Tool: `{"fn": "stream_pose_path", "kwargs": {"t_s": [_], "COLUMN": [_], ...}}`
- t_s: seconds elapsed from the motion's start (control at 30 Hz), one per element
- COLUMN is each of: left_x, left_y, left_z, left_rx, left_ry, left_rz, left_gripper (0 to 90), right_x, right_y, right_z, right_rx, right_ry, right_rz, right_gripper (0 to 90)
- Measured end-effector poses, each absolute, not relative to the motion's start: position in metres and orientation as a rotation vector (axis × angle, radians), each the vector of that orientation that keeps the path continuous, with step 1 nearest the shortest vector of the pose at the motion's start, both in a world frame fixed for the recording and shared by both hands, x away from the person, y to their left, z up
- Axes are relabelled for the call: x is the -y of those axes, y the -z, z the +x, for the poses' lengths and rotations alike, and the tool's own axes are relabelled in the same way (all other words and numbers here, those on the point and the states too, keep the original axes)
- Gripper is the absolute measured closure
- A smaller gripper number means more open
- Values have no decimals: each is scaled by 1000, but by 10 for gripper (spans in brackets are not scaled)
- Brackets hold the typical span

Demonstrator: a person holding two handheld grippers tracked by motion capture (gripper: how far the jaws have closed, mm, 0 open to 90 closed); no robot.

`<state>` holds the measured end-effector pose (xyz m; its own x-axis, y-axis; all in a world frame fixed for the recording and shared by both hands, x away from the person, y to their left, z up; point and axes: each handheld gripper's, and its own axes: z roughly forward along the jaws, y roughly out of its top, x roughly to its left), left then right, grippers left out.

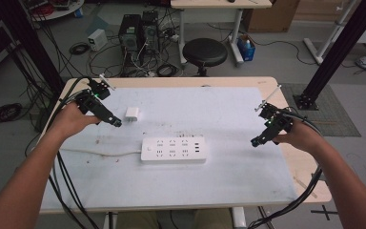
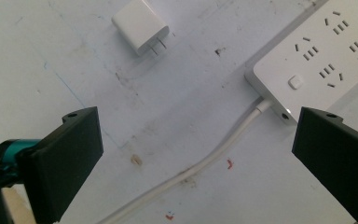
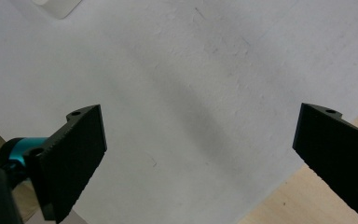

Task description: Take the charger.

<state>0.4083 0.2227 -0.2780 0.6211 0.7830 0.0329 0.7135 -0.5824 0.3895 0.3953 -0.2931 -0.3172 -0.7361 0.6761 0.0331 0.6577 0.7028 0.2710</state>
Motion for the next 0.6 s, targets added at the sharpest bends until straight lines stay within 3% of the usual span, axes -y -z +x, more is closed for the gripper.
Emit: {"fn": "stream_pose_path", "kwargs": {"t_s": [0.6], "left_x": [-208], "left_y": [279], "left_z": [425], "left_rx": [-1321], "left_ry": [-266], "left_rz": [2422], "left_gripper": [19], "right_x": [293], "right_y": [324], "right_z": [397], "right_rx": [-2842], "right_ry": [-407], "right_rz": [1097], "right_gripper": [20]}}
